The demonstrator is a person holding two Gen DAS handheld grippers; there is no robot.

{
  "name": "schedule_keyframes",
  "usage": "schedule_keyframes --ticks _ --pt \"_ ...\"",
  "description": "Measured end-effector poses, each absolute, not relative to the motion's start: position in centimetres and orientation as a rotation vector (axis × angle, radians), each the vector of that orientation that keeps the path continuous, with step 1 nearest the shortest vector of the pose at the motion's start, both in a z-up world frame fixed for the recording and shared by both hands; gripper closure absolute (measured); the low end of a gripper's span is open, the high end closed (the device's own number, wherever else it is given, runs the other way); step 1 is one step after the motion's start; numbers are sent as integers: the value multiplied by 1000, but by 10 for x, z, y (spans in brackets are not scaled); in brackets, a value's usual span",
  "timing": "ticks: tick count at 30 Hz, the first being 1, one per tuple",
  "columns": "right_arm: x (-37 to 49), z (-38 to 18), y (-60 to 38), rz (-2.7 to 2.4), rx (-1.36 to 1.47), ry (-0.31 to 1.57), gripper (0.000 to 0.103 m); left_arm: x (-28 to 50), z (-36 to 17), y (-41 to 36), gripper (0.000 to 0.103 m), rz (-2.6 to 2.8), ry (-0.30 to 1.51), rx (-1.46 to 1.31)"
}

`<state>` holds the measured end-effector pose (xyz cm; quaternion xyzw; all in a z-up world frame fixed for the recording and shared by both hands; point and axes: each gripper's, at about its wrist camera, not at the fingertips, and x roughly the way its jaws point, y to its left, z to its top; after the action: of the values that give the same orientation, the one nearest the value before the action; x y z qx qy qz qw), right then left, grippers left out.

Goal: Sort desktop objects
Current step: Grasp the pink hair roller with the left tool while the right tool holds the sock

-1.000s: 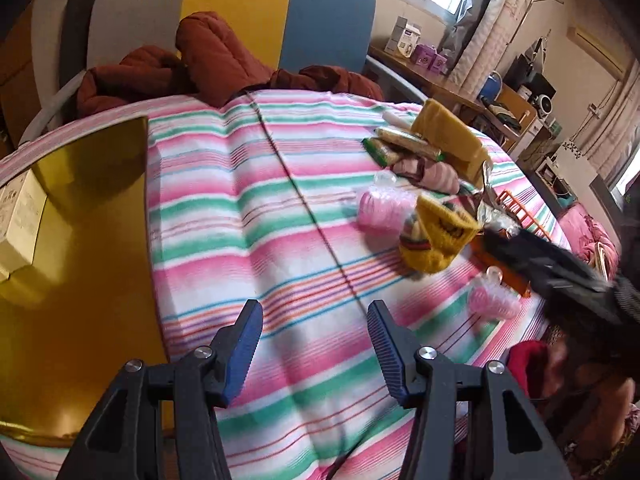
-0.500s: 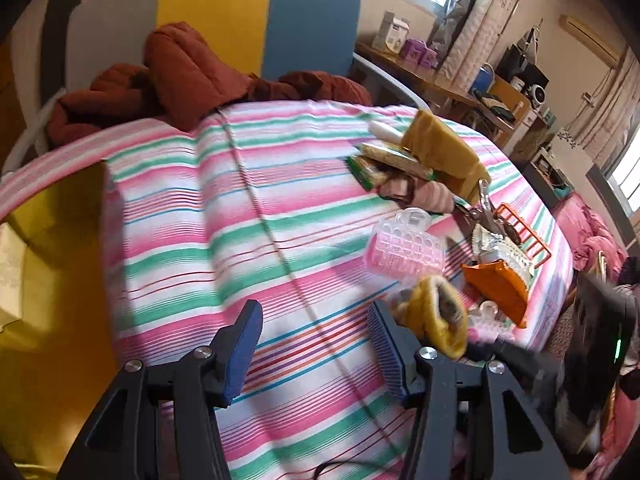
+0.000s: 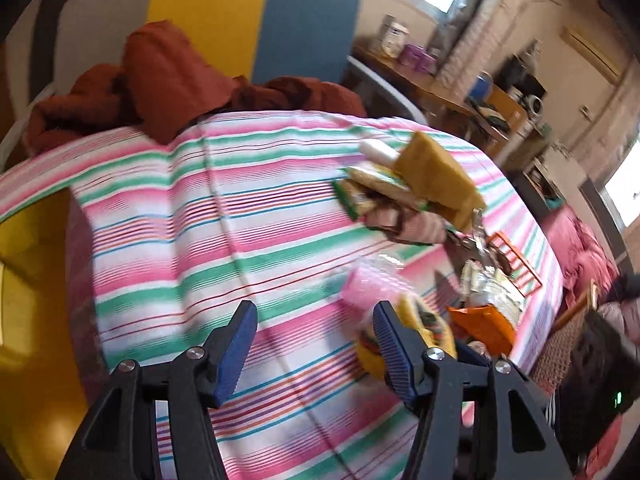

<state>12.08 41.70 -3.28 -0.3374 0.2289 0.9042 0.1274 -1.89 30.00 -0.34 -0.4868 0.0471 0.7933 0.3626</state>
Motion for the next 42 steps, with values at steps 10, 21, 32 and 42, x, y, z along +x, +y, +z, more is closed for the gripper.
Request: schedule_keyframes --ticks 10,21,32,42 --pt "115 -42 400 2707 -1097 589 73 -26 -4 298 40 1998 152 -1255" --pt "147 -49 369 2829 -1114 321 74 -20 -49 364 32 1632 172 -1478" --pt "149 -54 370 2804 -1147 335 74 -14 -54 334 37 1753 113 -1451" --pt "159 -40 363 2893 -1104 399 58 -35 -45 265 37 1841 -103 -1468"
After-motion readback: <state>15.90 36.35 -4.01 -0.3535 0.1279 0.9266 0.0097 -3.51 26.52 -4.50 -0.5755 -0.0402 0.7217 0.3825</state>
